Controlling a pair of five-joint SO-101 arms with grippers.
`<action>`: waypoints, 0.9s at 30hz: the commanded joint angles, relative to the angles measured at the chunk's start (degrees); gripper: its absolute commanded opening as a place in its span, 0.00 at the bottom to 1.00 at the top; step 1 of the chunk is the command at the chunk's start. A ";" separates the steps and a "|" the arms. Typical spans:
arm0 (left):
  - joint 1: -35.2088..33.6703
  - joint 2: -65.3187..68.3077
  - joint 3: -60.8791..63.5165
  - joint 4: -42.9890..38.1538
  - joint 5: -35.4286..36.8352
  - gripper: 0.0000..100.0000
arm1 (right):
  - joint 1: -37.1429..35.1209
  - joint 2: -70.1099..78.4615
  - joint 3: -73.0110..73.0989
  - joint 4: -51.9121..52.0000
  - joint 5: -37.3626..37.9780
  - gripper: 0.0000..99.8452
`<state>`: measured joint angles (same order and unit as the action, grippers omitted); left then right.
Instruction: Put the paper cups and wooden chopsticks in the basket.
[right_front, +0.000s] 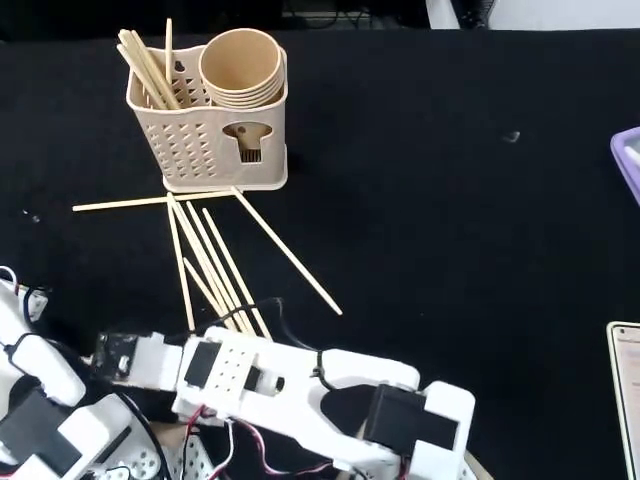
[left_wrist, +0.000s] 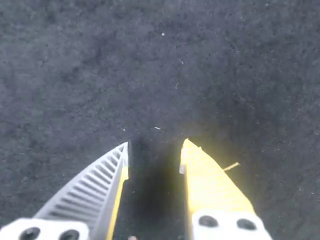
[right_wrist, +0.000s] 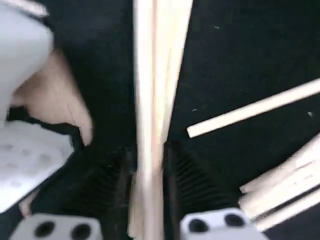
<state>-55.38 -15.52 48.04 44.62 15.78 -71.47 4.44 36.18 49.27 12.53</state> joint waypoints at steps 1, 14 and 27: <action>-0.48 -0.79 -3.38 -0.53 0.35 0.18 | -0.70 -5.05 0.48 3.96 2.29 0.01; 1.45 -0.79 -2.95 -0.44 0.26 0.18 | 18.55 -23.87 0.66 8.09 6.42 0.01; 3.03 -0.79 -2.86 -0.09 0.00 0.18 | 22.24 -15.96 11.38 -3.25 6.07 0.03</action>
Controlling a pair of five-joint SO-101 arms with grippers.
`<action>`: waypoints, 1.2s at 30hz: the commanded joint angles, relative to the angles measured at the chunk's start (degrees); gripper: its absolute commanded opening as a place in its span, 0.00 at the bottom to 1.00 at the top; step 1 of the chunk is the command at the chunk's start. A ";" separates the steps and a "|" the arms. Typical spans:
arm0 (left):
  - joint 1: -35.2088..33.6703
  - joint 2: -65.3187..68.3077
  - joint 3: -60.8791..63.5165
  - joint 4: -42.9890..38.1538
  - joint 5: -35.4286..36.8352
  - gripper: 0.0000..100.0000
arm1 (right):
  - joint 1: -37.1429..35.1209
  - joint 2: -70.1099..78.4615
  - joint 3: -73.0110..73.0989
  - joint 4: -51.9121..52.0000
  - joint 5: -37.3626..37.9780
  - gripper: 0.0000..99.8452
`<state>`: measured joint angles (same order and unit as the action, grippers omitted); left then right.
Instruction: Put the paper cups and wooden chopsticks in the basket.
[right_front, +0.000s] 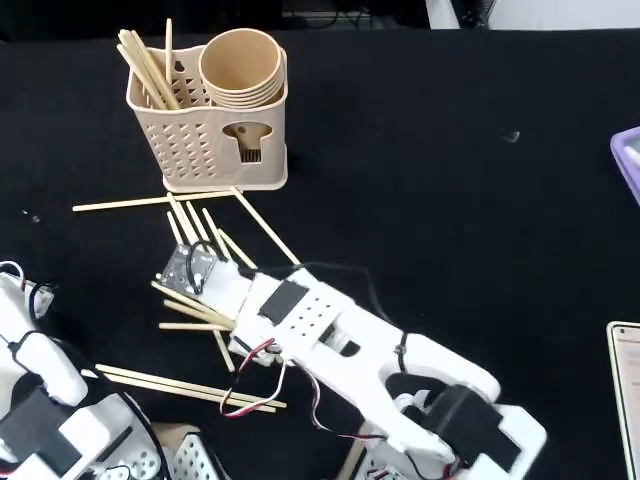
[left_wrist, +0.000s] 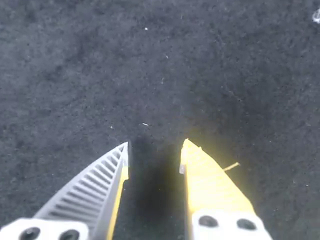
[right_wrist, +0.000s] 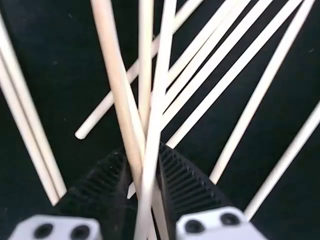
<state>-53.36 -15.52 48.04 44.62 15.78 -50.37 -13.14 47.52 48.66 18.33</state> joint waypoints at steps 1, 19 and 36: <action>1.01 -0.79 -2.86 -0.09 0.00 0.18 | 1.14 2.07 -0.04 -2.64 0.26 0.05; 1.01 -0.79 -2.86 -0.18 0.00 0.18 | 1.32 6.29 -2.33 -4.66 0.53 0.02; 1.01 -0.79 -2.33 -0.53 0.00 0.18 | 1.49 -12.26 -4.62 1.32 0.53 0.01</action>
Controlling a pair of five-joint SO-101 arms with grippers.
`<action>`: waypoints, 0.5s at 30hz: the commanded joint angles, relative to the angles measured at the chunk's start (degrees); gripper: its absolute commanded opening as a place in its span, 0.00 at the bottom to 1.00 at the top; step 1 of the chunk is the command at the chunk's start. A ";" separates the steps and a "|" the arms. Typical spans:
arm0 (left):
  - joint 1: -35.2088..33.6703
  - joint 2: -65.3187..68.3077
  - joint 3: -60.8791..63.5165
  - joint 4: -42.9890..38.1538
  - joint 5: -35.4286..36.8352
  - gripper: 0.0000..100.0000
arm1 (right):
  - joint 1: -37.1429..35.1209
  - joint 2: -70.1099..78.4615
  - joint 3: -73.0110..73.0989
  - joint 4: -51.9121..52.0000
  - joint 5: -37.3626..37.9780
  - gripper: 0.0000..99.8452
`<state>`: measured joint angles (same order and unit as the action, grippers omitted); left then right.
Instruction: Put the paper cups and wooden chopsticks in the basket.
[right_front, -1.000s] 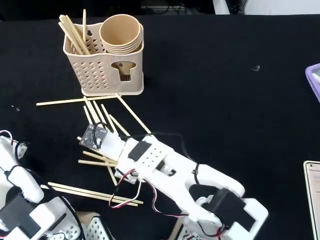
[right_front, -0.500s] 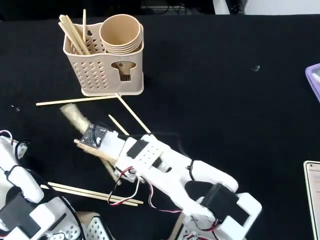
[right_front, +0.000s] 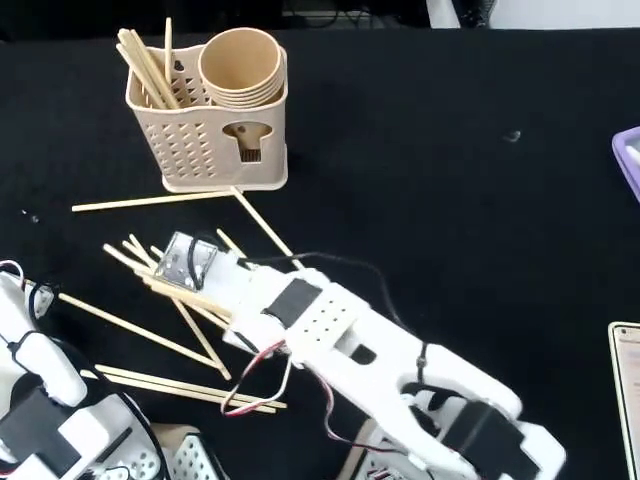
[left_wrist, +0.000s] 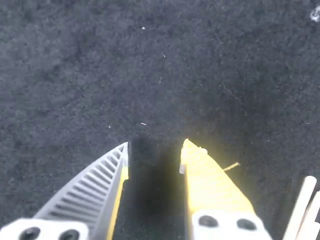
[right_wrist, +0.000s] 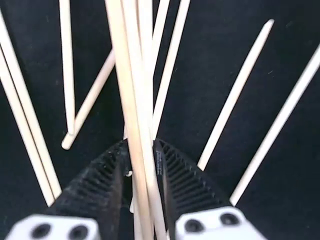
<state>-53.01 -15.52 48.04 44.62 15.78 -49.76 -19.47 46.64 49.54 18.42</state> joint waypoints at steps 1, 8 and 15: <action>0.66 -0.79 -2.33 -0.53 0.00 0.18 | 0.88 -7.34 -4.35 0.44 0.44 0.01; 0.66 -0.79 -2.33 -0.53 0.00 0.18 | 0.88 -18.51 -9.98 2.81 0.35 0.01; 4.09 -0.79 -0.92 -0.53 0.00 0.18 | 5.54 -22.37 -18.77 -5.10 0.00 0.01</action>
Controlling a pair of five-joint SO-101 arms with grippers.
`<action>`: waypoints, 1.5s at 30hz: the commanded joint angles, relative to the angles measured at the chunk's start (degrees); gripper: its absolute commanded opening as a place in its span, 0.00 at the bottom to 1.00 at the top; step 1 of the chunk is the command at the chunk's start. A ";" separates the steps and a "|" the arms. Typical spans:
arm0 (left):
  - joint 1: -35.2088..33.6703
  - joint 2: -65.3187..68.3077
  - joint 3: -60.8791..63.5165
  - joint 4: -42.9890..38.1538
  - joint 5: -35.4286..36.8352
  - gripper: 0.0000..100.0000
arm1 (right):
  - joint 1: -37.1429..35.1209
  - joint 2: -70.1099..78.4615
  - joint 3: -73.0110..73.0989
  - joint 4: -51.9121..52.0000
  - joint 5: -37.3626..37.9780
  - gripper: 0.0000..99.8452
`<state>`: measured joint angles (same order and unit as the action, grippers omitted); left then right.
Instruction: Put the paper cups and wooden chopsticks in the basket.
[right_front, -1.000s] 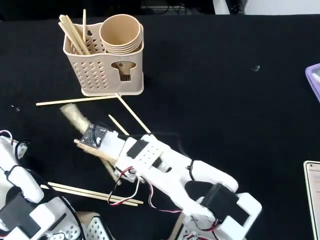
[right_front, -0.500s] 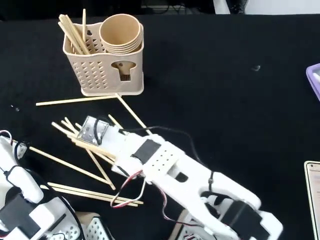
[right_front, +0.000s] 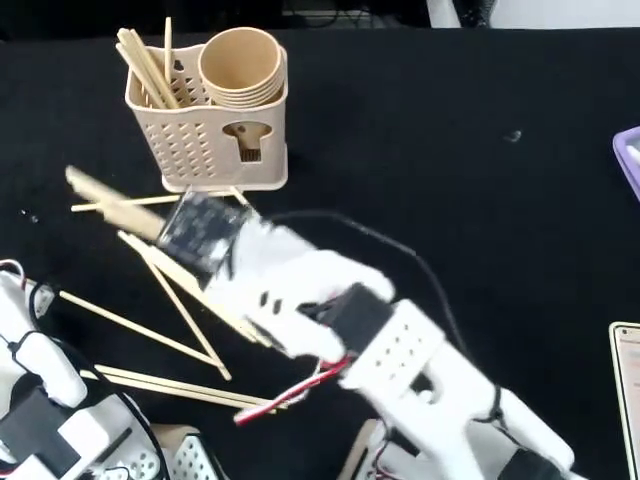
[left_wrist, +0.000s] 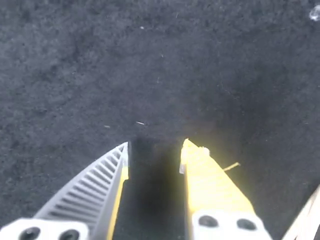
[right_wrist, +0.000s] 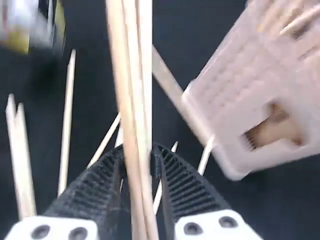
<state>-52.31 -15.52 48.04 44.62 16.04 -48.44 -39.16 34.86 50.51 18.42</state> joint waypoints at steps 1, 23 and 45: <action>4.18 -0.79 -0.75 -0.53 -0.26 0.18 | 4.92 -2.24 -8.13 -8.44 0.00 0.01; 17.54 -0.79 3.38 -0.53 -4.04 0.18 | 10.55 47.52 -63.43 -21.63 -13.71 0.01; 17.54 -0.79 3.38 -0.53 -4.04 0.18 | 14.51 86.64 -102.81 -17.85 -13.71 0.02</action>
<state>-35.43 -15.52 51.65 44.62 12.44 -34.90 46.46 -61.05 28.79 4.97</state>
